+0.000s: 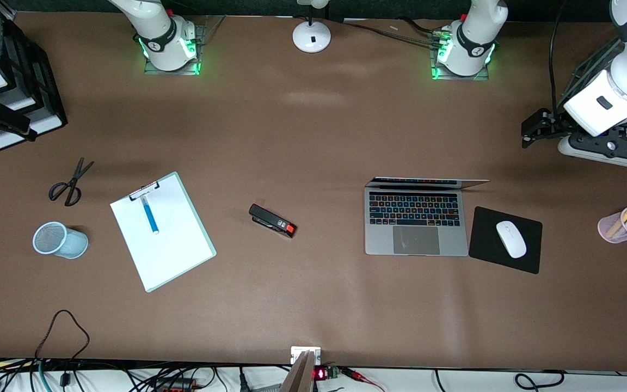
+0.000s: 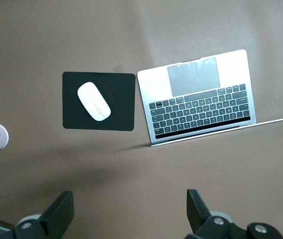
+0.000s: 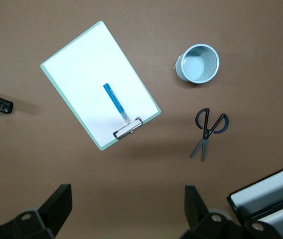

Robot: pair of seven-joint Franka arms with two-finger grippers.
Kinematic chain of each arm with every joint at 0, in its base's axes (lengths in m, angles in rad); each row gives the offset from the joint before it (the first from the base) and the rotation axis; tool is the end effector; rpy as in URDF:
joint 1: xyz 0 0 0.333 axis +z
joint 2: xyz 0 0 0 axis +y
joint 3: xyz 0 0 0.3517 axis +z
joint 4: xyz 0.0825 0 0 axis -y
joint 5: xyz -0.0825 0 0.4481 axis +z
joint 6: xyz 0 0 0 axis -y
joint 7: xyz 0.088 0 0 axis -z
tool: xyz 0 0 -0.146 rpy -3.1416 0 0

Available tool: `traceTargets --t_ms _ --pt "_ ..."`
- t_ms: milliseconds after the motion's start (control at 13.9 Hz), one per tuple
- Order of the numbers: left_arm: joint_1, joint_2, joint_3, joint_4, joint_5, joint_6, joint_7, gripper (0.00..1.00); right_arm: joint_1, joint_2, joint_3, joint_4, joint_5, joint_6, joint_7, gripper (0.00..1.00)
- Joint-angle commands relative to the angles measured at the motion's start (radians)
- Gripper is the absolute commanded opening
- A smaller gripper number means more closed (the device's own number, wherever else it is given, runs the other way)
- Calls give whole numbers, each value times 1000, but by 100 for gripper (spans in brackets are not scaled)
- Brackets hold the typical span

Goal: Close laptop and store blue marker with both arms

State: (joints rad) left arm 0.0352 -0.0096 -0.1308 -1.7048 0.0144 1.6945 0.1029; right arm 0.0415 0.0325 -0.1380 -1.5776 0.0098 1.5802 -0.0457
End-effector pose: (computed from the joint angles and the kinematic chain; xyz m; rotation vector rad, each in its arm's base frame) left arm 0.6192 -0.0577 0.5656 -3.1104 0.3125 0.0013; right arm 0.6257 -0.0579 0.5983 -3.1328 0.0800 0.0457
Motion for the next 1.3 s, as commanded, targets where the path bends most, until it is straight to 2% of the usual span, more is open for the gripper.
traceTargets --t_ms 0,504,648,936,1081,1153,1225 --pt "9 5 -1 20 -24 -19 20 100 -9 -13 18 -4 -13 -14 6 100" --pt "9 5 -1 20 -24 -21 20 100 -2 23 18 -2 -1 -5 9 100" --pt "15 8 0 20 -25 -21 15 100 0 78 18 -1 28 12 12 100" --pt "18 37 0 22 -36 -38 15 98 17 194 18 -1 18 134 7 100" --pt "17 40 -1 27 -36 -62 18 59 32 253 18 -4 21 171 9 100" --pt "14 42 -4 39 -34 -94 15 34 35 274 18 -4 21 175 9 100" --pt "8 49 -7 53 -33 -126 11 21 44 285 18 -5 18 193 9 100"
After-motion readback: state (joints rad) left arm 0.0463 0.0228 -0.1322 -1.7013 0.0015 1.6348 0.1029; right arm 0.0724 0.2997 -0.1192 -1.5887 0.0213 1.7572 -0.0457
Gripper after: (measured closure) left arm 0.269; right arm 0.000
